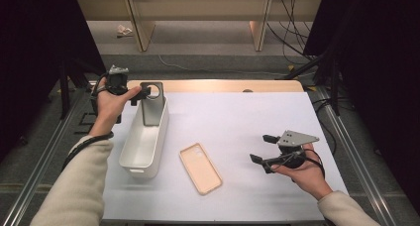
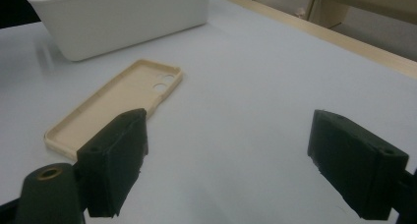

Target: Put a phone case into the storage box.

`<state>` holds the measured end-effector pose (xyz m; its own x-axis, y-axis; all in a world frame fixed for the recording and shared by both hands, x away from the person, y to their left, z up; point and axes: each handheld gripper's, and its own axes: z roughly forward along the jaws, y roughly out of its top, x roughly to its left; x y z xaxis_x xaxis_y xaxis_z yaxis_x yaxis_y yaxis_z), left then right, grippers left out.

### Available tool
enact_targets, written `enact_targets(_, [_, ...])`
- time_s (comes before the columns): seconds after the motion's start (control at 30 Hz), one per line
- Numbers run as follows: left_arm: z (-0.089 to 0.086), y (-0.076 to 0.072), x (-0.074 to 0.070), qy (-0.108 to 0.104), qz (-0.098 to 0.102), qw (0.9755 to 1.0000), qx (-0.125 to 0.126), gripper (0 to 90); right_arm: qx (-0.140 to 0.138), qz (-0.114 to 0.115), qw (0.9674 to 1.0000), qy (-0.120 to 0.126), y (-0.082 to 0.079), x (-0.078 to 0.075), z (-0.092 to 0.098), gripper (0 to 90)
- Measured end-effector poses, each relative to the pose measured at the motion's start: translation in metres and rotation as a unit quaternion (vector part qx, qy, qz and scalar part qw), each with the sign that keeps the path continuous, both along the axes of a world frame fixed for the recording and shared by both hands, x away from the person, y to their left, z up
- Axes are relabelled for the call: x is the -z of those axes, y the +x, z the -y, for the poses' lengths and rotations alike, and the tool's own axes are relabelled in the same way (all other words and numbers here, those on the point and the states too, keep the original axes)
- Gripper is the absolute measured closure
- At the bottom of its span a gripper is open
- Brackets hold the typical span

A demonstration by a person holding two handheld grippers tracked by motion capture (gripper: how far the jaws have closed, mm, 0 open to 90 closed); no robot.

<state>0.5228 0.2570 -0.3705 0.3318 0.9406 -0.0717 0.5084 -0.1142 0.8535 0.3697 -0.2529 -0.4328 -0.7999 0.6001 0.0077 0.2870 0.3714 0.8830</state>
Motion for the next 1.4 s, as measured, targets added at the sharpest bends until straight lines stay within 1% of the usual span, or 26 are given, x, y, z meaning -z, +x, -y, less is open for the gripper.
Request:
enact_targets(0.2, [-0.003, -0.029, -0.005, -0.008, 0.009, 0.9999, 0.002, 0.0, -0.001, 0.003, 1.0, -0.001, 0.0, -0.001, -0.001, 16.4])
enact_targets(0.33, [-0.001, -0.052, -0.006, -0.006, 0.018, 0.9998, 0.01, 0.0, -0.001, 0.003, 1.0, -0.001, -0.001, -0.001, -0.001, 16.4])
enact_targets(0.4, [-0.001, -0.064, -0.005, -0.005, 0.022, 0.9997, 0.009, 0.0, -0.001, 0.003, 1.0, -0.002, -0.001, -0.001, -0.002, 16.4])
enact_targets(0.53, [0.002, -0.088, -0.002, -0.016, 0.028, 0.9994, 0.011, 0.0, -0.002, 0.003, 1.0, -0.002, -0.001, -0.001, -0.003, 16.3])
enact_targets(0.6, [0.006, -0.099, 0.001, -0.015, 0.022, 0.9995, 0.015, 0.0, -0.002, 0.004, 1.0, -0.003, -0.001, -0.001, -0.003, 16.4])
enact_targets(0.63, [0.008, -0.105, 0.003, -0.018, 0.02, 0.9995, 0.019, 0.0, -0.003, 0.003, 1.0, -0.003, -0.001, -0.001, -0.003, 16.4])
enact_targets(0.7, [0.012, -0.115, 0.004, -0.023, 0.016, 0.9995, 0.016, 1.9, -0.002, 0.002, 1.0, -0.004, -0.001, 0.0, -0.003, 16.4])
enact_targets(0.73, [0.015, -0.119, 0.004, -0.024, 0.018, 0.9994, 0.02, 2.4, -0.003, 0.002, 1.0, -0.004, -0.001, 0.0, -0.003, 16.4])
enact_targets(0.93, [0.032, -0.144, 0.008, -0.014, 0.034, 0.9983, 0.044, 2.4, -0.003, 0.003, 1.0, -0.005, -0.001, -0.001, -0.004, 16.4])
enact_targets(1.07, [0.043, -0.157, 0.014, -0.013, 0.036, 0.9978, 0.054, 4.1, -0.004, 0.002, 1.0, -0.006, -0.001, 0.0, -0.004, 16.4])
enact_targets(1.2, [0.05, -0.167, 0.02, -0.02, 0.04, 0.9972, 0.059, 7.6, -0.006, 0.004, 1.0, -0.005, -0.001, -0.001, -0.005, 16.4])
enact_targets(1.3, [0.053, -0.174, 0.022, -0.026, 0.041, 0.9966, 0.066, 7.9, -0.005, 0.004, 1.0, -0.004, -0.001, -0.001, -0.005, 16.4])
enact_targets(1.4, [0.056, -0.182, 0.024, -0.023, 0.043, 0.9956, 0.08, 7.9, -0.006, 0.004, 1.0, -0.003, -0.001, -0.001, -0.004, 16.5])
